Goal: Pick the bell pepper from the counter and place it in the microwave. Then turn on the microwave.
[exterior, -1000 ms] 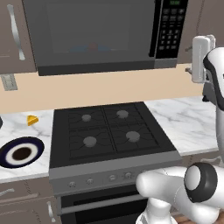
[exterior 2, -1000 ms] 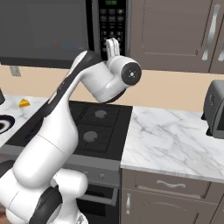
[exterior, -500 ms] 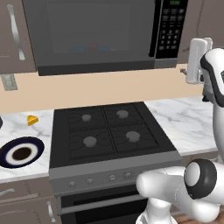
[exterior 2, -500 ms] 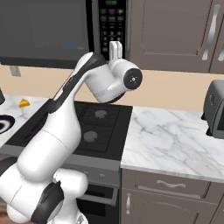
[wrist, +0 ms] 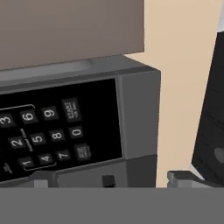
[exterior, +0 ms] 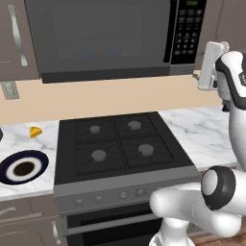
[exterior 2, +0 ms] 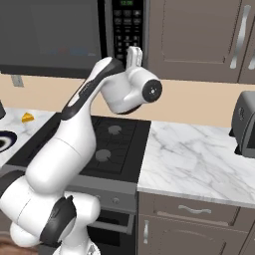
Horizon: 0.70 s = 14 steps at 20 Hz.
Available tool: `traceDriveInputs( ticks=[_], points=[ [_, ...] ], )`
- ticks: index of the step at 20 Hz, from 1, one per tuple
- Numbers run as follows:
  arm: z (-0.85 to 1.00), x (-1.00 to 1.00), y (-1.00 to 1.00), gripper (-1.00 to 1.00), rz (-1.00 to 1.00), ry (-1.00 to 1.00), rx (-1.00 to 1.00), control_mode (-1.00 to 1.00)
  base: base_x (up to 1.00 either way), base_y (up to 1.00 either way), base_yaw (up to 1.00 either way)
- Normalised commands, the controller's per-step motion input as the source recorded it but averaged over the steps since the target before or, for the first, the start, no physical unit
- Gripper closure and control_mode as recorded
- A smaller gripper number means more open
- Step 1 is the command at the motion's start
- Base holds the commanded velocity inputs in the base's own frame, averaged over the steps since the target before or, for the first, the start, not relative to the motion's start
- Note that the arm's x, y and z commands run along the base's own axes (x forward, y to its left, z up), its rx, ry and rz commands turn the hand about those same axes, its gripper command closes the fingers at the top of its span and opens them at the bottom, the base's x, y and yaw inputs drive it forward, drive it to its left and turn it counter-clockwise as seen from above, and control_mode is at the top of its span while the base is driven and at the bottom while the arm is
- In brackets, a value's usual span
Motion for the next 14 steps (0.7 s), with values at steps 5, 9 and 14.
traceDriveInputs(
  ticks=[5,9,14],
  points=[
    [0.00,0.23,0.00,-1.00,0.00,0.00,0.07,-1.00,0.00,0.00,0.00],
    [0.00,0.26,0.00,-1.00,0.00,0.00,0.07,-1.00,0.00,0.00,0.00],
    [-0.04,0.23,0.00,-1.00,0.00,0.03,0.06,-1.00,0.00,0.00,0.00]
  ],
)
